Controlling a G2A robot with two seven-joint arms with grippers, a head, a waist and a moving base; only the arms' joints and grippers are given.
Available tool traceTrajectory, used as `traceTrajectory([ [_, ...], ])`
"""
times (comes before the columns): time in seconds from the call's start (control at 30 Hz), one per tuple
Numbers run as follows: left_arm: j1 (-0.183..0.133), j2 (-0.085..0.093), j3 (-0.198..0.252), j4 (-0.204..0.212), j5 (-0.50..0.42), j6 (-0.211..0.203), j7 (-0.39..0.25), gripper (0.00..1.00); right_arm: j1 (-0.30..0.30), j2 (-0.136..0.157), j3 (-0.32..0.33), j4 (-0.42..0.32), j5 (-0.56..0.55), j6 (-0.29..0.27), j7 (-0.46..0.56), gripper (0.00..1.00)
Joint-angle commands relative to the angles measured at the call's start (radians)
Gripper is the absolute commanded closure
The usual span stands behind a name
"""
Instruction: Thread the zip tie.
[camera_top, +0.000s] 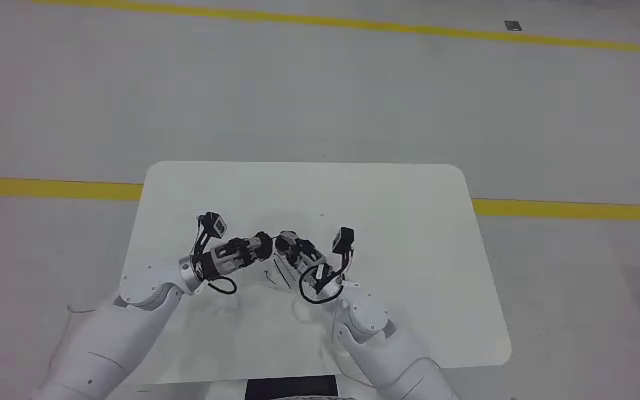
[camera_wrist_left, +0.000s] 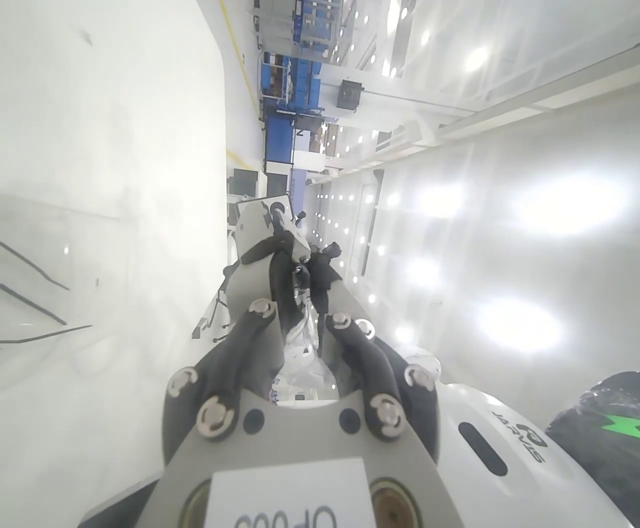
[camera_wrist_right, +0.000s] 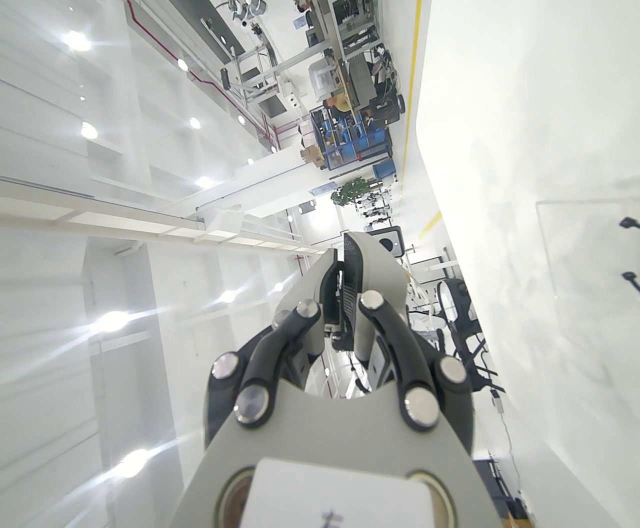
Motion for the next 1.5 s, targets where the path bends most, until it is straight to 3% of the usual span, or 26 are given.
traceTrajectory([
  [0.0, 0.002, 0.001, 0.002, -0.003, 0.002, 0.002, 0.001, 0.93, -0.006, 0.000, 0.003, -0.007, -0.009, 0.005, 0.000, 1.00],
  [0.3, 0.003, 0.004, 0.011, -0.006, 0.008, 0.009, 0.005, 0.83, -0.020, 0.000, 0.009, -0.024, -0.052, 0.010, 0.012, 1.00],
  [0.63, 0.002, 0.009, 0.015, -0.009, 0.007, 0.014, 0.010, 0.86, -0.024, -0.002, 0.007, -0.028, -0.115, 0.021, 0.009, 1.00],
  [0.87, 0.006, 0.013, 0.016, -0.010, 0.012, 0.023, 0.013, 0.84, -0.030, -0.004, 0.008, -0.032, -0.147, -0.003, 0.007, 1.00],
  [1.07, 0.007, 0.016, 0.016, -0.011, 0.013, 0.028, 0.015, 0.85, -0.036, -0.006, 0.009, -0.035, -0.175, -0.016, 0.007, 1.00],
  [1.3, 0.007, 0.019, 0.018, -0.011, 0.012, 0.030, 0.016, 0.99, -0.041, -0.008, 0.011, -0.038, -0.186, -0.020, 0.006, 1.00],
  [1.43, 0.007, 0.021, 0.017, -0.011, 0.009, 0.031, 0.015, 1.00, -0.043, -0.009, 0.013, -0.039, -0.192, -0.019, 0.005, 1.00],
  [1.47, 0.008, 0.022, 0.016, -0.012, 0.008, 0.031, 0.014, 1.00, -0.044, -0.009, 0.014, -0.039, -0.192, -0.019, 0.006, 0.85],
])
